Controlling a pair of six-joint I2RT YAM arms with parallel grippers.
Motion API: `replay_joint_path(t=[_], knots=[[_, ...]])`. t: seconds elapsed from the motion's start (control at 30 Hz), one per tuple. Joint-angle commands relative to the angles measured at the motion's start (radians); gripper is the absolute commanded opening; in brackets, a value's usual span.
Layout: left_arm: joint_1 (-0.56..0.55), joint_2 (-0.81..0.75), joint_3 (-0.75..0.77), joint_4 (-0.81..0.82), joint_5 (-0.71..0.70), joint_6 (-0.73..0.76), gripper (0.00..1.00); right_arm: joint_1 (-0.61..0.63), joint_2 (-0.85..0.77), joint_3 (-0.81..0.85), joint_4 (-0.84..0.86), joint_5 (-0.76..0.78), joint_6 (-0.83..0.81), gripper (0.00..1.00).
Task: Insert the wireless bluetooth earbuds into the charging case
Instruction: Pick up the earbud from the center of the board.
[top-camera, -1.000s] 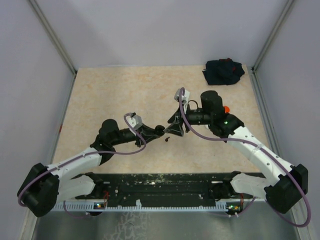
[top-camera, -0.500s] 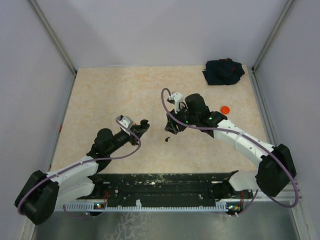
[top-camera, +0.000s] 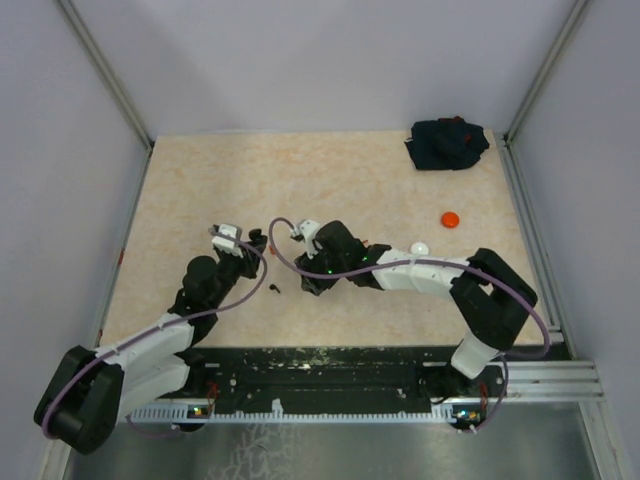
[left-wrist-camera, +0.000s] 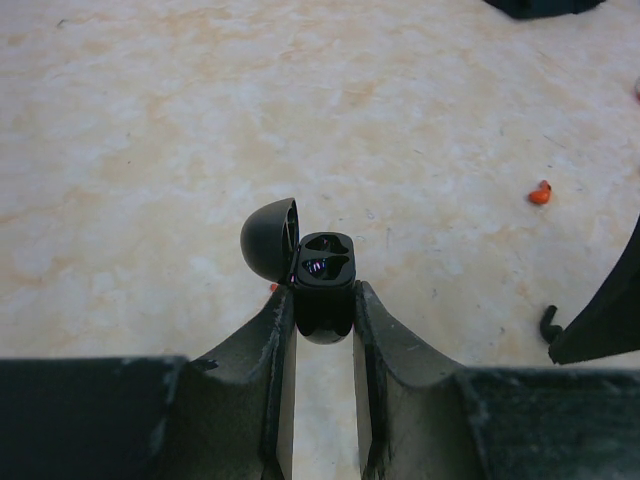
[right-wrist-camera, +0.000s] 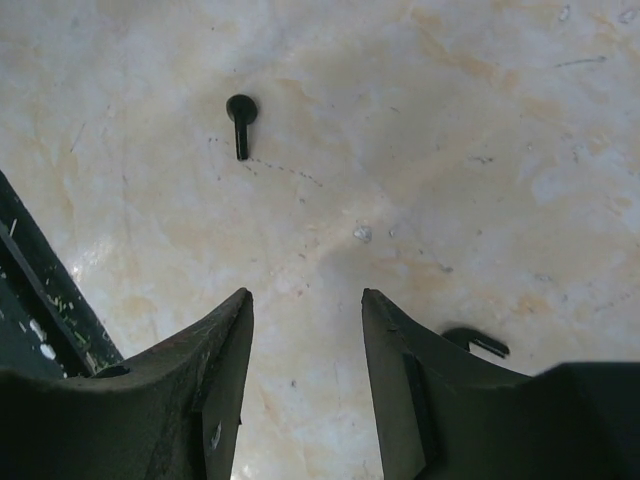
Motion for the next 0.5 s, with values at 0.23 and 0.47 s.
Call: replay_joint_path(t=[0.23,0.47], knots=[[0.098,-0.013,-0.028,-0.008,-0.046,-0.132,0.00,0.080,0.230,0.088,0.364,-0.012,0.033,0.46],[0.108,-0.057,-0.052,-0.002,-0.065,-0.150,0.00,0.103,0.345,0.147,0.410,0.008,0.030,0.43]])
